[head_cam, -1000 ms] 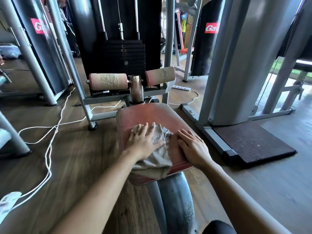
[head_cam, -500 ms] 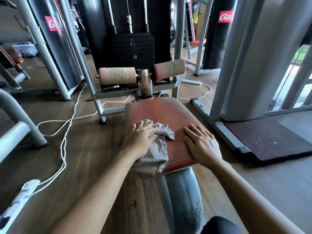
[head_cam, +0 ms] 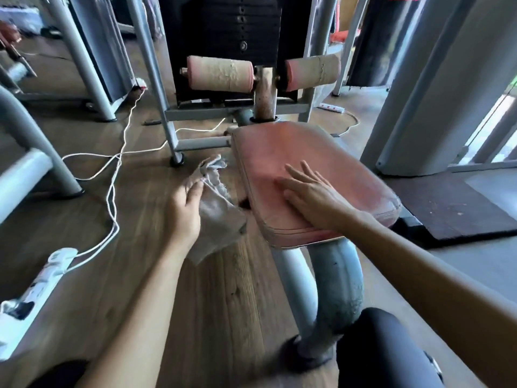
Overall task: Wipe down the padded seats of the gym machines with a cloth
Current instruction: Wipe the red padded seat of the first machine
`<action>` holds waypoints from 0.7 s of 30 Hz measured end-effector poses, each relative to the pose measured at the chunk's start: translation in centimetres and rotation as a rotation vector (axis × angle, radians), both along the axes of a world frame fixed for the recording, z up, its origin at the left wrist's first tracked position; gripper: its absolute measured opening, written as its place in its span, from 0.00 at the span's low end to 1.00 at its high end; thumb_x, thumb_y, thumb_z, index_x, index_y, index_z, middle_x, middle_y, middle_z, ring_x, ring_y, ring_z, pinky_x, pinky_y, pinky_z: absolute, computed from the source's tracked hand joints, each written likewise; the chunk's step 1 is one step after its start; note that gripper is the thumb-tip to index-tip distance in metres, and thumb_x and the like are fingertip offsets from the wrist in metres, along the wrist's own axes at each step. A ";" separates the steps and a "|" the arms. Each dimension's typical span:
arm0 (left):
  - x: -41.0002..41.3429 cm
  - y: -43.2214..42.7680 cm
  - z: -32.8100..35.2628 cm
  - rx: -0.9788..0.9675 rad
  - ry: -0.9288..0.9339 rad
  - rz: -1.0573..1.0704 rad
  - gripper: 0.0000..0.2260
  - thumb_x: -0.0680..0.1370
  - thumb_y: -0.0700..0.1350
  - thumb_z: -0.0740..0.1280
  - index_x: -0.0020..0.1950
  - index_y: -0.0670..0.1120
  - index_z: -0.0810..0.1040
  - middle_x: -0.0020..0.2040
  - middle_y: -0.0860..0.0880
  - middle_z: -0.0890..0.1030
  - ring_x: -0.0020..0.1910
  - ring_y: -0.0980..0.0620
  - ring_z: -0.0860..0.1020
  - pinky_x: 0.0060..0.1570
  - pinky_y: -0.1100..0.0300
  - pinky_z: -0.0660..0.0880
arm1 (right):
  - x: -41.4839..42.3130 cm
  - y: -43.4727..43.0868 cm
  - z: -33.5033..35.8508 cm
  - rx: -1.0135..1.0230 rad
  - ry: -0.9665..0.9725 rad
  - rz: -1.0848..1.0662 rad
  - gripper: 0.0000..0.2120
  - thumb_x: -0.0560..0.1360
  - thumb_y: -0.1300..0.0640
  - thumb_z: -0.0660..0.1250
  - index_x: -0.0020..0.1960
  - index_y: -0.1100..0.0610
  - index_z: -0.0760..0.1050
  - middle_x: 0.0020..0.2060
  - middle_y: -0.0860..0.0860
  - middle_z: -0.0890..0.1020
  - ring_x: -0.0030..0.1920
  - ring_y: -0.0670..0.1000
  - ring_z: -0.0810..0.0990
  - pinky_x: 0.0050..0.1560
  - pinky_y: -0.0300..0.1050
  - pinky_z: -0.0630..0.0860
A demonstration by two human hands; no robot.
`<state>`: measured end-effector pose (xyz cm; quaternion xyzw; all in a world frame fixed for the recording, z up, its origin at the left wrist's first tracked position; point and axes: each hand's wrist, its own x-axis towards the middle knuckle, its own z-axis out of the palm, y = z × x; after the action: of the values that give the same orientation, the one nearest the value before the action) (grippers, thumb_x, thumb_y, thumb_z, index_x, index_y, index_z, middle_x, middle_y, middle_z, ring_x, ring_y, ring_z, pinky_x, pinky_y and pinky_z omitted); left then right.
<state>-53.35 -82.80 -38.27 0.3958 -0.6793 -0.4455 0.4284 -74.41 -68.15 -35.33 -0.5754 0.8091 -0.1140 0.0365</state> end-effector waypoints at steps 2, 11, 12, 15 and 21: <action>0.8 -0.9 -2.1 0.125 0.059 0.057 0.09 0.84 0.47 0.62 0.52 0.42 0.76 0.47 0.47 0.79 0.48 0.51 0.75 0.42 0.65 0.66 | 0.5 -1.0 -0.7 0.033 0.014 -0.009 0.23 0.85 0.47 0.49 0.80 0.40 0.55 0.81 0.43 0.54 0.82 0.51 0.47 0.81 0.52 0.47; 0.8 6.0 -7.6 0.168 0.179 -0.113 0.18 0.83 0.51 0.57 0.70 0.51 0.75 0.65 0.46 0.81 0.67 0.46 0.77 0.67 0.44 0.73 | 1.0 -0.8 -0.6 0.000 0.038 -0.080 0.22 0.85 0.48 0.52 0.79 0.38 0.57 0.79 0.39 0.58 0.81 0.49 0.53 0.79 0.47 0.52; 0.3 6.9 -7.6 0.141 0.189 -0.105 0.19 0.83 0.49 0.56 0.73 0.51 0.73 0.69 0.50 0.78 0.70 0.51 0.75 0.70 0.48 0.70 | 1.0 -0.7 -0.6 -0.001 0.037 -0.084 0.22 0.85 0.47 0.52 0.79 0.38 0.58 0.79 0.39 0.58 0.81 0.49 0.53 0.78 0.47 0.52; -1.4 9.4 -6.7 0.205 0.277 -0.010 0.18 0.84 0.40 0.58 0.74 0.45 0.72 0.70 0.54 0.77 0.68 0.67 0.72 0.68 0.69 0.67 | 1.0 -0.7 -0.6 0.002 0.030 -0.089 0.24 0.83 0.42 0.49 0.79 0.38 0.58 0.79 0.39 0.59 0.81 0.49 0.54 0.79 0.47 0.53; -4.2 10.0 -4.2 0.336 0.380 -0.023 0.17 0.84 0.38 0.60 0.73 0.43 0.73 0.67 0.52 0.79 0.61 0.72 0.74 0.55 0.79 0.68 | 0.8 -0.7 -0.8 -0.014 0.033 -0.095 0.26 0.80 0.40 0.47 0.78 0.37 0.59 0.78 0.37 0.59 0.80 0.49 0.55 0.79 0.48 0.55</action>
<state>-57.52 -72.77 -42.50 0.3629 -0.5075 -0.6232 0.4715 -73.59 -68.81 -36.13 -0.5386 0.8350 -0.1115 0.0137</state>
